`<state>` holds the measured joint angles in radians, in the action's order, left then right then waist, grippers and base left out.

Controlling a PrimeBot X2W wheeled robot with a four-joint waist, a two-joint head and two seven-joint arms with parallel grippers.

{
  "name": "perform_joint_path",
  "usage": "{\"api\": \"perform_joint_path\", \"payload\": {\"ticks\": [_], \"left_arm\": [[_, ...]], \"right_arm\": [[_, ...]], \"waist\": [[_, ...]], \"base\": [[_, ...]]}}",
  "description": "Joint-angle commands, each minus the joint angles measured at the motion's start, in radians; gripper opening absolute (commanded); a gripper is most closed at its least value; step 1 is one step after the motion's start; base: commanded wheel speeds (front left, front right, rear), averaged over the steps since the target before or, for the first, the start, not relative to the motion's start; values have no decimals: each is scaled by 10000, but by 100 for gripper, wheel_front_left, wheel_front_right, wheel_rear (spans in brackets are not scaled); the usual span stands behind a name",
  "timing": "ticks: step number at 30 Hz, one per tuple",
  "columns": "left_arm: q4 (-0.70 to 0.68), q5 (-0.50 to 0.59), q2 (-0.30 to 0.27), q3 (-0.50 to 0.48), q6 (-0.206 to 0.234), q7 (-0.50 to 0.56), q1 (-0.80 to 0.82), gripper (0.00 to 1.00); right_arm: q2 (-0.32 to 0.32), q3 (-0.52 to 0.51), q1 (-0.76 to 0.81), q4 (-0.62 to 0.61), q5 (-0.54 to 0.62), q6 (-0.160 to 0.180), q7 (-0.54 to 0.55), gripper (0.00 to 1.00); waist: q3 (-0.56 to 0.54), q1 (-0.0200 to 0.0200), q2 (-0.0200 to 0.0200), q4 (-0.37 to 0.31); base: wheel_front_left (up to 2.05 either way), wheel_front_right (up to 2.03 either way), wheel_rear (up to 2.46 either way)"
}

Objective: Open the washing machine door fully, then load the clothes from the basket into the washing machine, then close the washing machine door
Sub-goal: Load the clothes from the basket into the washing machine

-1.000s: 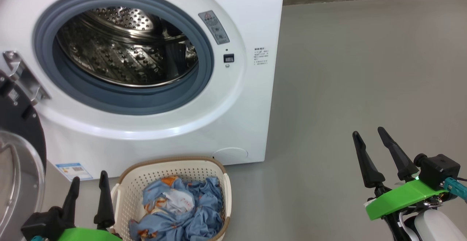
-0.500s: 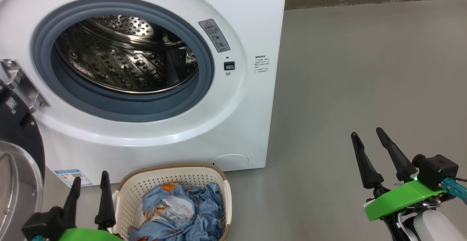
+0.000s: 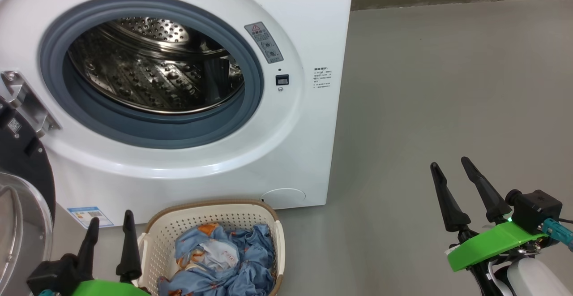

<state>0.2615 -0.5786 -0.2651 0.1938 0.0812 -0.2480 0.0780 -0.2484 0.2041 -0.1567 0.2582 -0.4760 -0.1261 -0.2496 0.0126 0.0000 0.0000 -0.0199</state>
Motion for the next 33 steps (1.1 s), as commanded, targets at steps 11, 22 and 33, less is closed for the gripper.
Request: {"api": "perform_joint_path", "payload": {"ticks": [11, 22, 33], "left_arm": [[-107, -16, -275, -364, 100, -119, 444, 100], [-28, 20, -260, -354, 91, -126, 515, 100], [109, 51, -237, -223, 28, -85, 735, 100]], "right_arm": [[-65, 119, -291, -233, 55, -46, -122, 100], [-52, 168, -334, -235, 51, -46, -122, 100], [5, 159, -474, -313, 61, -46, -122, 100]], "waist": [[13, 0, 0, -22], [131, 0, 0, -40], [555, 0, 0, -68]], "base": [[0, 0, 0], [0, 0, 0], [0, 0, 0]]}}
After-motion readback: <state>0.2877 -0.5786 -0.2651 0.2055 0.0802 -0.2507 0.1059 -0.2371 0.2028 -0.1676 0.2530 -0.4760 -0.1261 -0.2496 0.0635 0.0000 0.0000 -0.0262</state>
